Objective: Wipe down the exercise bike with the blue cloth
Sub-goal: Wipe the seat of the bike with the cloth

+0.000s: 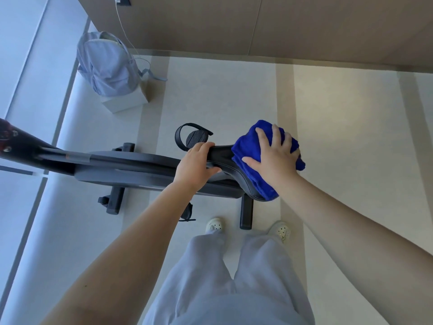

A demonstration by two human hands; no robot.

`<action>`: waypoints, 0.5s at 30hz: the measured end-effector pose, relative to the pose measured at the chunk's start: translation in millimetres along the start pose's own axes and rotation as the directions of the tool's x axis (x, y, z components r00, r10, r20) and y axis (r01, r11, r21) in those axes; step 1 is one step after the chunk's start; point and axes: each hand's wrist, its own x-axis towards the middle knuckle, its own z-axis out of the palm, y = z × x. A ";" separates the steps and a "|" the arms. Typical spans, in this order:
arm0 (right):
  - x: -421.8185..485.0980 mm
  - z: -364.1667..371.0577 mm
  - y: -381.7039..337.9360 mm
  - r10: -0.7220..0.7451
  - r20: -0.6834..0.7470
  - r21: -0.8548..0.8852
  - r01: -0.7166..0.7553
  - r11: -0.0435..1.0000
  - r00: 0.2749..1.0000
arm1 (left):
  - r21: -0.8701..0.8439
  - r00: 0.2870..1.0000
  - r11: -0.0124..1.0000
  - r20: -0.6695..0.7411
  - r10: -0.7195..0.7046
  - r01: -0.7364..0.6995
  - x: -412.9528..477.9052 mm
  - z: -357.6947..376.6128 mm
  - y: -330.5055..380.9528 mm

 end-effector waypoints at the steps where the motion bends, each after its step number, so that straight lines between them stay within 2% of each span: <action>1: 10.4 -2.5 -7.4 -0.005 0.023 -0.048 0.006 0.999 1.000 | -0.009 1.000 1.000 -0.004 -0.004 0.004 0.6 -0.2 -0.2; 5: 40.3 -6.4 -39.3 -0.261 0.072 -0.173 0.269 0.947 0.963 | -0.029 1.000 0.999 0.004 -0.027 0.027 2.5 -1.8 -0.7; 7: 42.4 -6.4 -38.7 -0.312 0.059 -0.156 0.317 0.935 0.948 | -0.024 0.999 0.999 0.011 -0.037 0.037 2.6 -3.3 0.9; 11: 21.1 2.6 -18.1 -0.311 -0.078 -0.093 0.304 0.948 0.947 | -0.021 0.999 0.999 0.020 -0.041 0.041 3.5 -5.1 1.4; 15: -12.9 13.5 20.3 -0.160 -0.194 0.088 0.180 0.980 0.968 | -0.023 0.999 0.999 0.016 -0.044 0.045 3.3 -4.6 0.7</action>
